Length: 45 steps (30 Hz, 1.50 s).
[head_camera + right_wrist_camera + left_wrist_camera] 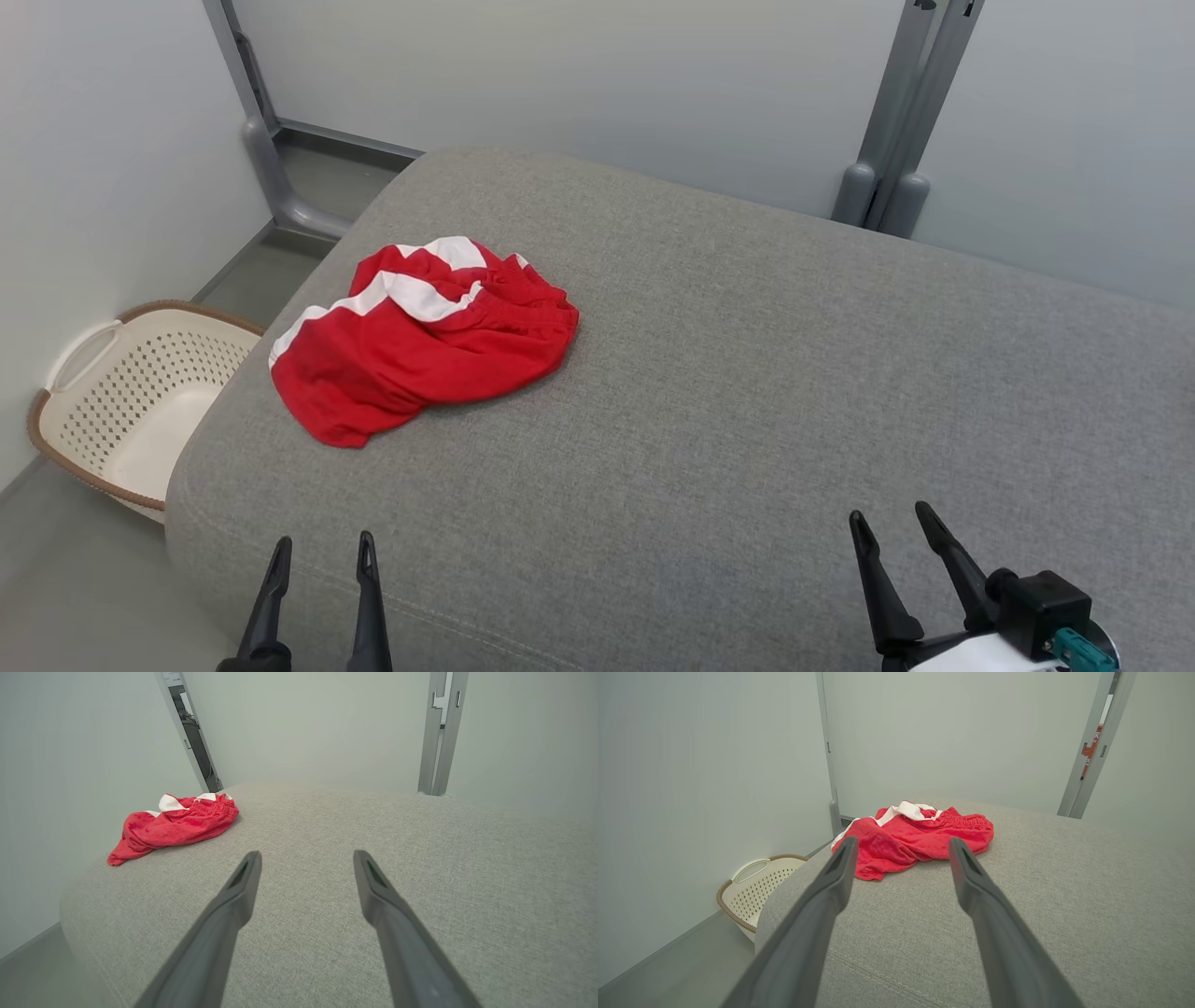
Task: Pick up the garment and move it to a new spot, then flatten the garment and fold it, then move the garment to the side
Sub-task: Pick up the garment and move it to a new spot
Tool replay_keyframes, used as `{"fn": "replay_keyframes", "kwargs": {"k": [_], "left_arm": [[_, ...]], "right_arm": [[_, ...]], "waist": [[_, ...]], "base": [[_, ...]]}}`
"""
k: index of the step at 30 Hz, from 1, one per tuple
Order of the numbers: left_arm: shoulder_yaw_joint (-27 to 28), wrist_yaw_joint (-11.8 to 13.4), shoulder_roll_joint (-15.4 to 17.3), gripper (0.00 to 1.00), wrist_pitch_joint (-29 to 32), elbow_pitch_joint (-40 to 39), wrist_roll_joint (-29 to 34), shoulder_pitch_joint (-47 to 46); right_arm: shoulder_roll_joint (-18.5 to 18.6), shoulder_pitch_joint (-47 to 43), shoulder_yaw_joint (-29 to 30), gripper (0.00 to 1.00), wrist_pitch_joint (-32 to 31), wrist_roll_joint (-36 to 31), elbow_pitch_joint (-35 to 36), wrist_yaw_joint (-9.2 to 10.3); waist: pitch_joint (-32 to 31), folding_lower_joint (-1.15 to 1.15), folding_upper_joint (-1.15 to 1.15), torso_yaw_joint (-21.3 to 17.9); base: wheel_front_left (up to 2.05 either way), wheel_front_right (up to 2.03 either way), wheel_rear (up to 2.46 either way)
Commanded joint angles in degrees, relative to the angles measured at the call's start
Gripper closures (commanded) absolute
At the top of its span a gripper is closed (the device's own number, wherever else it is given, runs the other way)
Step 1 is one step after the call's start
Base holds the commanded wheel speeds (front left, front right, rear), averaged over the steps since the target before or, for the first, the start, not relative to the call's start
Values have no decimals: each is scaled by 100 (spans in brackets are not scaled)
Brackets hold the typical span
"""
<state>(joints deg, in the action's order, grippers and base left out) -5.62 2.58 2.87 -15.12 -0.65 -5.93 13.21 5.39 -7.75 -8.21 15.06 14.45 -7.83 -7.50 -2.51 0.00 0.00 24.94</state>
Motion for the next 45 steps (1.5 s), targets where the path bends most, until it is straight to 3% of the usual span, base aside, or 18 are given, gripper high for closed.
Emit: {"fn": "replay_keyframes", "kwargs": {"k": [1,13,16,22,28,34,38,45], "left_arm": [[-8,31,6,0,-2,-31,4,-82],[-164,224,5,0,-2,-183,-450,-952],[-30,120,5,0,-2,-179,-400,-1408],[385,-454,79,0,-2,64,-183,-2761],[512,-864,396,0,205,1577,-529,-4576],[465,-1001,557,0,1792,3395,-1605,-6356],[251,-1011,665,0,2944,4370,-2320,-7065],[23,-1014,810,0,3239,5449,-2766,-7522]], "right_arm": [[64,69,7,0,14,-12,37,3],[576,523,130,0,14,-194,212,3],[716,648,126,0,14,-227,225,3],[1052,875,152,0,14,-281,248,3],[1354,1018,234,0,14,-340,356,3],[1643,1130,241,0,0,-324,415,3],[1771,1227,189,0,-38,-296,379,8],[1820,1396,141,0,-68,-294,376,13]], "waist": [[167,0,0,-54],[1493,0,0,-180],[1782,0,0,-203],[2374,0,0,-243],[2956,0,0,-276],[3415,0,0,-320],[3609,0,0,-417],[3951,0,0,-632]], "base": [[0,0,0],[0,0,0],[0,0,0],[0,0,0],[0,0,0],[0,0,0],[0,0,0],[0,0,0]]}}
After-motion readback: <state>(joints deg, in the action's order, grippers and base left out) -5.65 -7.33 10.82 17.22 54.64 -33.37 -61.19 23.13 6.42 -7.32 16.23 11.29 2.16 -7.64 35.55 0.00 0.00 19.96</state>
